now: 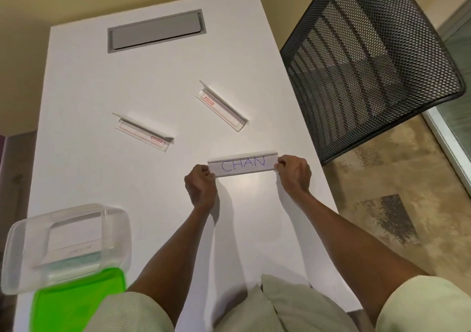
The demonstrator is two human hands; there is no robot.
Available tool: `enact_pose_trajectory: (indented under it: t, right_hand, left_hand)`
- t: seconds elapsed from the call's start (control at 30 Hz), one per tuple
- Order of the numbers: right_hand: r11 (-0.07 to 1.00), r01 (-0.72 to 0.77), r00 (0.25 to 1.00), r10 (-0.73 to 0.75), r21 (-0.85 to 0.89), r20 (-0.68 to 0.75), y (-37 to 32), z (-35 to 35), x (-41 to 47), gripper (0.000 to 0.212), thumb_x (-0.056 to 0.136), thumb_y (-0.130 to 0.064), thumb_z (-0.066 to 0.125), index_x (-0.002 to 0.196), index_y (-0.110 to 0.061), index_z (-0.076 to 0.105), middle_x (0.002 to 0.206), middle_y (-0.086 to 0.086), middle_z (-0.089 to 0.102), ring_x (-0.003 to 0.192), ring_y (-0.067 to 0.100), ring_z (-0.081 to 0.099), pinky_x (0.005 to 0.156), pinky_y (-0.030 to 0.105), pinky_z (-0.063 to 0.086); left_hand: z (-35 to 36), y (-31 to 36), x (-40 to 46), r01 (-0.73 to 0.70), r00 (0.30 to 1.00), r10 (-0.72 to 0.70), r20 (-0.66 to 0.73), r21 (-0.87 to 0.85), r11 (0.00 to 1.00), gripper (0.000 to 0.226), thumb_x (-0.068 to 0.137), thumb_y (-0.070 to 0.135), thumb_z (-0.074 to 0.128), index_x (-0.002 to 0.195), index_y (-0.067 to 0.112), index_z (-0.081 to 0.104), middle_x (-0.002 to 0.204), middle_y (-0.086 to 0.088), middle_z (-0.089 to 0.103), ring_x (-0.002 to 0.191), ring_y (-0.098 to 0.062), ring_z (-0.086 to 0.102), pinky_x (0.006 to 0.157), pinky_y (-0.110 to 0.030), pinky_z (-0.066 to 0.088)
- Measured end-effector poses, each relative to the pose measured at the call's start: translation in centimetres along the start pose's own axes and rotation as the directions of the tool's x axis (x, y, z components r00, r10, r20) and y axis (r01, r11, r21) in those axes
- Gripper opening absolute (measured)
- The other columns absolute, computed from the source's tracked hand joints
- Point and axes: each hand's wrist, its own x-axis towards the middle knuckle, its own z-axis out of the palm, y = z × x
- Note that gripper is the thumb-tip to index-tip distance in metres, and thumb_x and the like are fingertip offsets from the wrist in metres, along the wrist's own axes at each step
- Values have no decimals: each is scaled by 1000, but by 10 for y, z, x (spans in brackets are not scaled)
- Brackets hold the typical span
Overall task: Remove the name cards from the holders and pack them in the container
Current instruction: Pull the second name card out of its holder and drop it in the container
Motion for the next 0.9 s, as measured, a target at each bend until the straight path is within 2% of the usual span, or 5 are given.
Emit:
enact_pose_trajectory:
  t: [0.17, 0.3, 0.53, 0.8, 0.9]
  right_hand:
    - [1000, -28, 999, 28, 4, 17, 4, 5, -3, 11, 78, -16, 67, 71, -7, 67, 65, 6, 67, 64, 28, 58, 56, 30, 42]
    - [999, -33, 999, 32, 13, 30, 5, 5, -5, 9, 78, -15, 66, 72, -8, 68, 66, 6, 68, 65, 28, 59, 56, 28, 41]
    - [998, -36, 995, 32, 42, 90, 7, 1, -5, 8, 77, -9, 62, 73, -4, 66, 70, 10, 68, 72, 32, 61, 62, 37, 51]
    - [991, -34, 995, 21, 132, 101, 10, -9, 2, 14, 80, -5, 63, 94, -8, 64, 91, 4, 65, 87, 24, 61, 62, 28, 44]
    - [986, 169, 985, -168, -12, 50, 10, -16, 6, 38, 82, -3, 66, 118, -8, 59, 107, 7, 63, 100, 25, 58, 69, 31, 47]
  left_hand:
    - [2, -4, -4, 0, 1000, 0, 12, -3, 1000, 16, 78, 1, 59, 90, 6, 69, 78, 1, 68, 71, -16, 60, 65, -21, 43]
    - [1, -7, -4, -16, 999, 16, 41, 15, 1000, 13, 77, -1, 54, 80, 6, 64, 68, 5, 60, 62, -13, 52, 52, -15, 35]
    - [-8, -1, -6, -54, 993, 47, 104, 65, 996, 30, 70, -3, 47, 54, 17, 31, 51, 9, 27, 50, -13, 22, 43, -20, 19]
    - [-23, 5, -5, -127, 984, 120, 132, 47, 991, 31, 78, -1, 51, 76, 23, 32, 71, 2, 36, 70, -17, 25, 56, -28, 27]
    - [-32, 9, -3, -220, 964, 205, 171, 75, 973, 31, 88, 3, 51, 87, 23, 27, 80, 2, 45, 77, -20, 32, 64, -26, 33]
